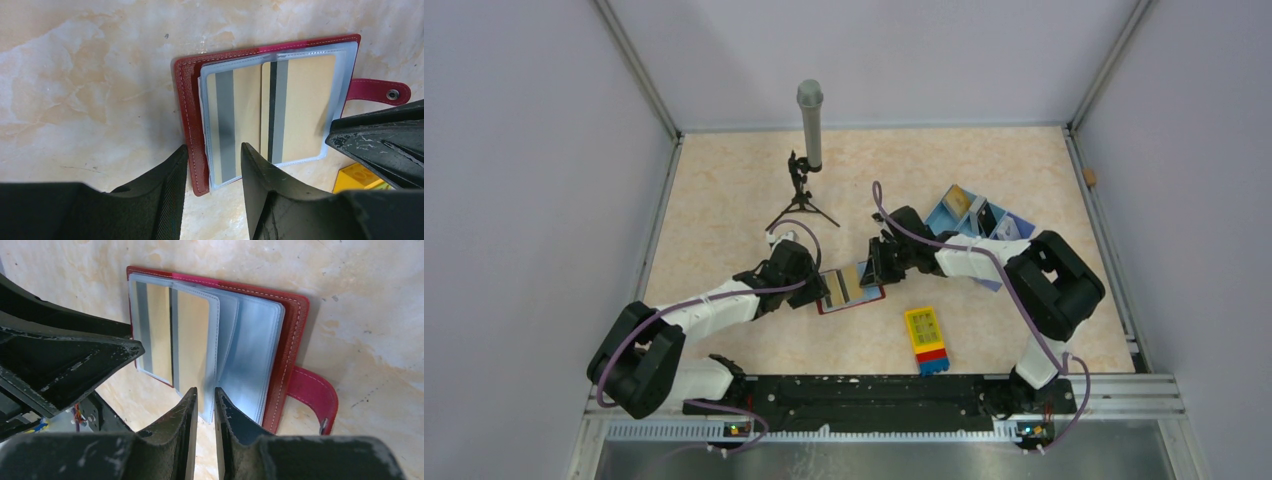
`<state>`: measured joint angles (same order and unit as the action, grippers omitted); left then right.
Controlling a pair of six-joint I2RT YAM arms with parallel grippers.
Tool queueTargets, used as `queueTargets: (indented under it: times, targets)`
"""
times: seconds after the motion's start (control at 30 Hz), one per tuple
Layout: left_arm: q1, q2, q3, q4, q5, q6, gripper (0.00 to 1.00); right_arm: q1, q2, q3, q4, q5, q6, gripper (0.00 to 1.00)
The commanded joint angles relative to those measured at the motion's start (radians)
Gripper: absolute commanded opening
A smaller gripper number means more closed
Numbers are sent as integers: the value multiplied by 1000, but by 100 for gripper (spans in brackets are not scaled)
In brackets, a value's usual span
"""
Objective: Put the credit cards into the card holder
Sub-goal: Insert the credit card into the card holder.
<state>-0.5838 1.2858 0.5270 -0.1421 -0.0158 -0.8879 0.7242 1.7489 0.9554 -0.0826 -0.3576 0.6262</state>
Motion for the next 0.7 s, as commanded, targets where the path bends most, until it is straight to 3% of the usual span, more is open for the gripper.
queueTargets:
  times: [0.0,0.33,0.67]
  targets:
    - [1,13,-19,-4,9,0,45,12,-34,-14,75,-41,29,18]
    - [0,12,-21,1,11,0,45,21,-19,-18,117,-59,37,22]
    - [1,14,-21,4,11,1,45,88,-47,75,-67,151,-35,25]
